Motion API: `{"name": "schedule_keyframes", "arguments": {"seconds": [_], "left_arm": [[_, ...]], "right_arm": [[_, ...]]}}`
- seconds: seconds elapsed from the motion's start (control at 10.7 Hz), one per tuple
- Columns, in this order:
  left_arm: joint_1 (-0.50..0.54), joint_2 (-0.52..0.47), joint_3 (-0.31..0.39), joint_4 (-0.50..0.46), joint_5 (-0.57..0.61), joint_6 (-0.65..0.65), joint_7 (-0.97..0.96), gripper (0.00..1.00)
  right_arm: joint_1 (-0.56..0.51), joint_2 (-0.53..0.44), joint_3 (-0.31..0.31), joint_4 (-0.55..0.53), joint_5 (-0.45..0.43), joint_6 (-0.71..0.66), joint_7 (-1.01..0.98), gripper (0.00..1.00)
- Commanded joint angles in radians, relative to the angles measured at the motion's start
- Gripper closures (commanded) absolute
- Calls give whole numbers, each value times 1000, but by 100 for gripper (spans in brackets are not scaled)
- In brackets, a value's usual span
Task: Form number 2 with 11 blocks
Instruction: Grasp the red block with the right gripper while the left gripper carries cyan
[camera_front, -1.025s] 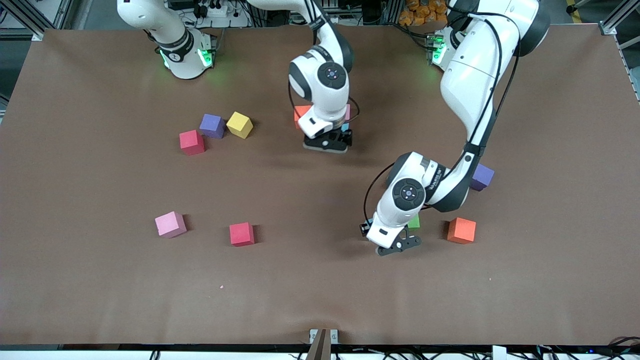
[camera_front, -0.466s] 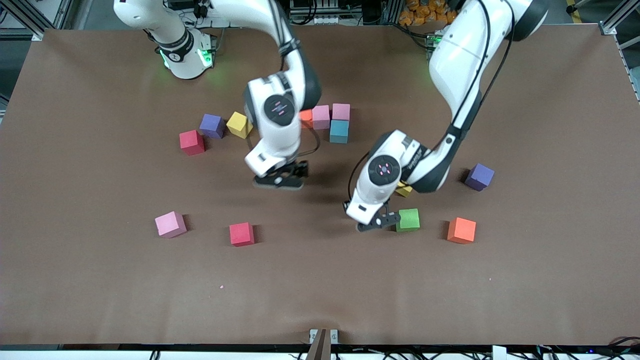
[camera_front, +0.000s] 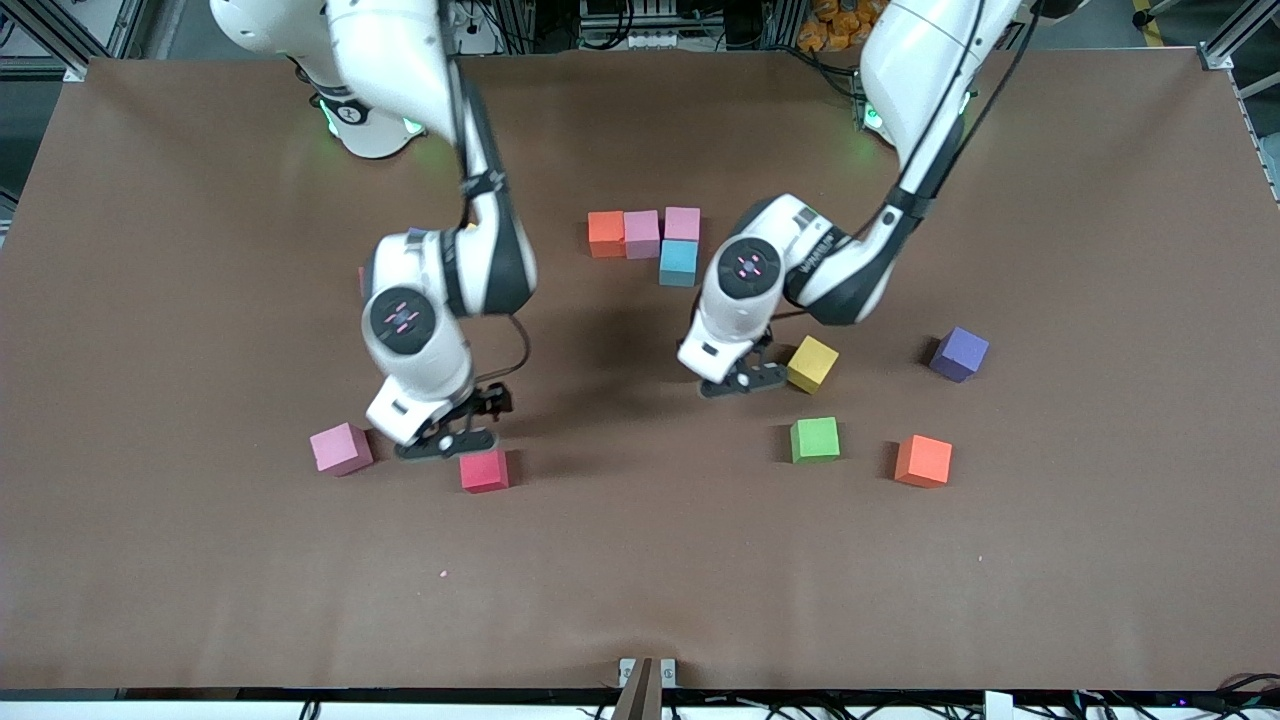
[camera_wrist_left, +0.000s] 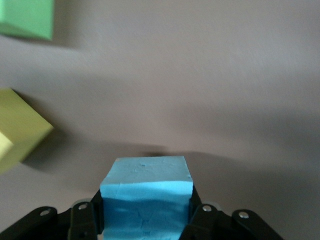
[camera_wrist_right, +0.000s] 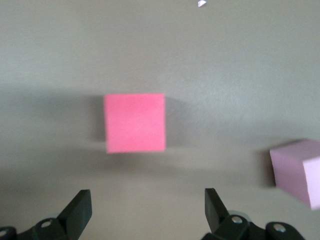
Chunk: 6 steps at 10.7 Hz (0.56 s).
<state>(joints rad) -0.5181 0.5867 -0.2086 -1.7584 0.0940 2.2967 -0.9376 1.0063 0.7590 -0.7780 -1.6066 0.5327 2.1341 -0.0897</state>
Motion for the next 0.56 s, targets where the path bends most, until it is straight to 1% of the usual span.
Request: {"name": "schedule_keyframes", "arguments": {"seconds": [0.0,0.09,0.19,0.37,0.47], "left_arm": [[-49,-19,8,-77,-2,88,-44,57],[-65,-22,8,-113,0,140,-64,58],[-74,-22,8,-127,0,154,-76,58],[-89,-25,8,-141,3,156,-78,58],[-88,-31,6,-151,18,156,-76,58]], "right_arm": [[-199,16,202,109,-10,-5,-24,0],[-245,28,250,140,-11,-5,-24,0],[-253,55,262,187,-28,-6,-15,0],[-271,129,261,267,-98,-5,-13,0],[-281,161,261,301,-120,-5,-12,0]]}}
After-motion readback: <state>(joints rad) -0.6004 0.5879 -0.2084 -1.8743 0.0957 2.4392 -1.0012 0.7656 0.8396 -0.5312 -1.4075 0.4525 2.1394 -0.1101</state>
